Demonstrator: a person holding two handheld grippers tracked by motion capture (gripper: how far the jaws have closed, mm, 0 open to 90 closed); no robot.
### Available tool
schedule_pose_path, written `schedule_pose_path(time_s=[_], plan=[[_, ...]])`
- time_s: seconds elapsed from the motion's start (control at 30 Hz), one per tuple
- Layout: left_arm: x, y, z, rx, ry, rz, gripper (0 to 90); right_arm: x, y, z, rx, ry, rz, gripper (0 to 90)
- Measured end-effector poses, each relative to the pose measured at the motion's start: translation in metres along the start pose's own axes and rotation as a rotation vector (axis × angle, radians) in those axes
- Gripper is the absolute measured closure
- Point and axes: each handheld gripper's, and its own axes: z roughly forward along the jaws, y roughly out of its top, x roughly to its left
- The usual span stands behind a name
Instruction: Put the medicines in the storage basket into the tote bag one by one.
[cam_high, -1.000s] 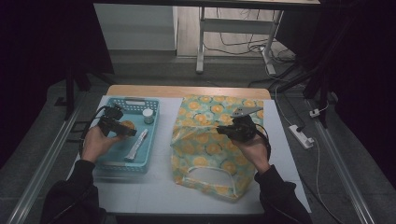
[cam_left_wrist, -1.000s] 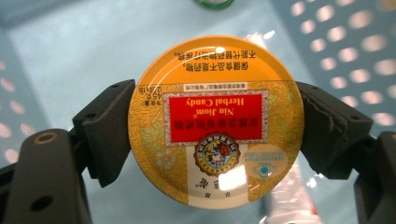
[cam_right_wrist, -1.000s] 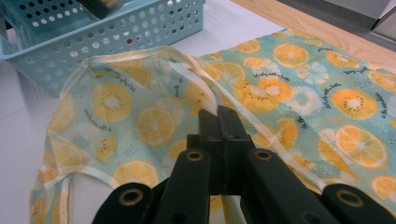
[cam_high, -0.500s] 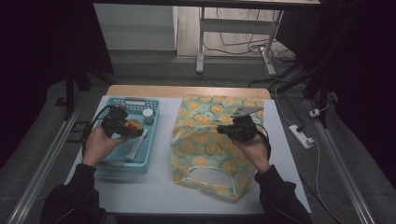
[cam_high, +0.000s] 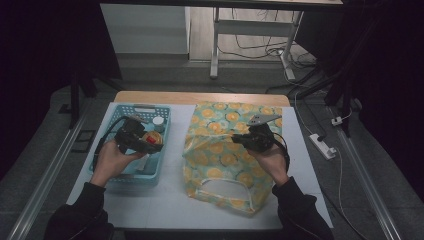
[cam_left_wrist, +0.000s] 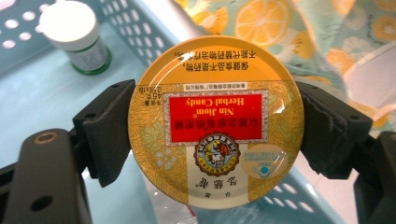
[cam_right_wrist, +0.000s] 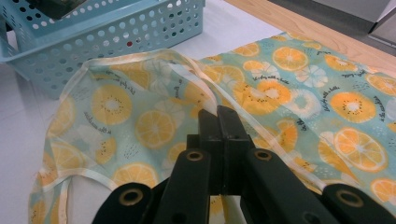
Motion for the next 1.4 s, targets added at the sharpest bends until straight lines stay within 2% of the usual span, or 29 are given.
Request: schedule_pose_path(time_s=[0.23, 0.8, 1.07, 1.4], plan=[[-0.016, 0.004, 0.000, -0.009, -0.028, 0.040, 20.2, 0.000, -0.001, 0.001, 0.002, 0.001, 0.001, 90.0], [-0.062, 0.023, 0.013, -0.012, -0.109, 0.148, 20.2, -0.002, -0.001, 0.002, 0.001, 0.007, 0.020, 90.0], [-0.081, 0.034, 0.025, -0.013, -0.157, 0.187, 20.2, -0.002, -0.001, 0.003, 0.000, 0.005, 0.017, 90.0], [-0.105, 0.052, 0.041, 0.000, -0.193, 0.254, 20.2, -0.003, -0.001, 0.002, -0.007, 0.000, 0.016, 90.0]])
